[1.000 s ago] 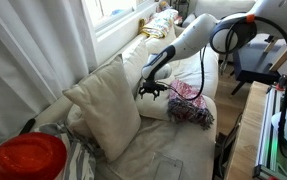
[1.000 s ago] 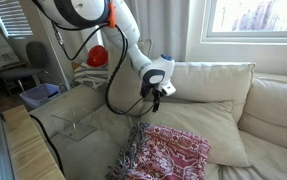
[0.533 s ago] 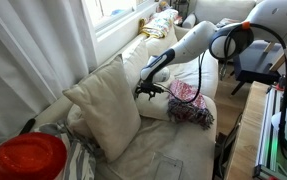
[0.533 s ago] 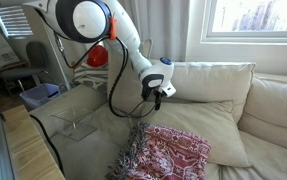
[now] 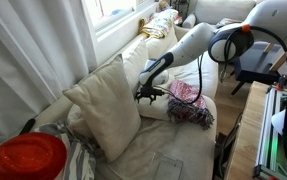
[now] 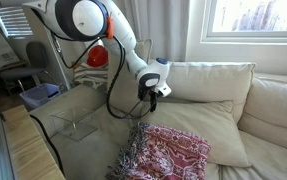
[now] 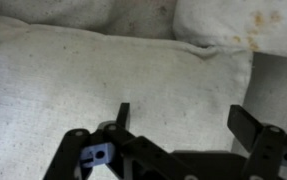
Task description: Move the red blanket forwards then place the pillow upright
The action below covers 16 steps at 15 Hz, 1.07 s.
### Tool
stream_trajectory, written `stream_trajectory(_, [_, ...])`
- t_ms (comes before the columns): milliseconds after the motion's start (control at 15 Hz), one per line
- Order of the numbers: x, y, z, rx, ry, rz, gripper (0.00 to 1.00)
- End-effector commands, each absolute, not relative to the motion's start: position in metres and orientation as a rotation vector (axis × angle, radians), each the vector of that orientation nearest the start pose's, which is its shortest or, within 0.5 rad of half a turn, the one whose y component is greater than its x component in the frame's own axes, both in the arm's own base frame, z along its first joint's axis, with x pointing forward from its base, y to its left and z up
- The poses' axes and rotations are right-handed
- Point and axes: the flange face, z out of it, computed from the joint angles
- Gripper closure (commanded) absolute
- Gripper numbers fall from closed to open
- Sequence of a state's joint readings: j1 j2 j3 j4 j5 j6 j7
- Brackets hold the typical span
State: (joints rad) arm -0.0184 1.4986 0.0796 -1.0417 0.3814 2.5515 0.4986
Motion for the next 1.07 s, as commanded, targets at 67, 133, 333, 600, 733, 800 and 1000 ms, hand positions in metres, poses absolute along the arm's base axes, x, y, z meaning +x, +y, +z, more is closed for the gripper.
stream_trajectory(67, [0.672,0.029,-0.124,-2.764,1.13,0.15,0.0])
stream_trajectory(133, [0.669,0.032,-0.126,-2.783,1.128,0.125,0.0])
stream_trajectory(333, [0.663,0.04,-0.131,-2.843,1.097,0.009,0.35])
stream_trajectory(600, [0.651,0.047,-0.138,-2.857,1.088,-0.131,0.66])
stream_trajectory(733, [0.645,0.049,-0.141,-2.85,1.099,-0.17,0.81])
stream_trajectory(800, [0.642,0.049,-0.143,-2.853,1.101,-0.179,0.88])
stream_trajectory(1000, [0.638,0.048,-0.145,-2.845,1.118,-0.191,1.0])
